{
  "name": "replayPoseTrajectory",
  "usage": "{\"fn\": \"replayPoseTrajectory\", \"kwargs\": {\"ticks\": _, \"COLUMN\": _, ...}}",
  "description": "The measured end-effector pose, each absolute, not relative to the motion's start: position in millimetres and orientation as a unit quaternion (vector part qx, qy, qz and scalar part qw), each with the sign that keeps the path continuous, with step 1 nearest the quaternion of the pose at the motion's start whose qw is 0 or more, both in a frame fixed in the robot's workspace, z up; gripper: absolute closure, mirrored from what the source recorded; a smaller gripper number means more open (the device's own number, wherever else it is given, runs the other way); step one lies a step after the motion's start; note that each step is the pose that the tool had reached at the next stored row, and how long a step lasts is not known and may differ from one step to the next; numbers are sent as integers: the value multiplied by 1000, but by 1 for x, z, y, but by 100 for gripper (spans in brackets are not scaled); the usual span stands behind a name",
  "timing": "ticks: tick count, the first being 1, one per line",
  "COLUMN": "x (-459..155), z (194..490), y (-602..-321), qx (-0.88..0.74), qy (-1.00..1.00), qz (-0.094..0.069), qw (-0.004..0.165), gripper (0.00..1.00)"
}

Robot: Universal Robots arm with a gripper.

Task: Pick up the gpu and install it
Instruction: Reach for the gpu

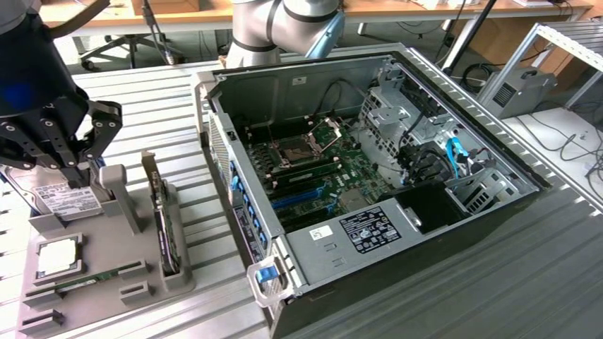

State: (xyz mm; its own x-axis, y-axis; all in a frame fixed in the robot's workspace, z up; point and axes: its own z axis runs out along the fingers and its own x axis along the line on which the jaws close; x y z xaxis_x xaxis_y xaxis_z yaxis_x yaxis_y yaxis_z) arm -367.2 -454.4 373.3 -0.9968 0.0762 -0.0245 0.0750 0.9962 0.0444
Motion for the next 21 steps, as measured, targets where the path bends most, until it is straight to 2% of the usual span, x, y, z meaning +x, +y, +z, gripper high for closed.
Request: {"fn": "replayPoseTrajectory", "kwargs": {"ticks": 21, "x": -376, "z": 372, "y": -459, "qx": 38, "qy": 999, "qz": 22, "qw": 13, "gripper": 89}}
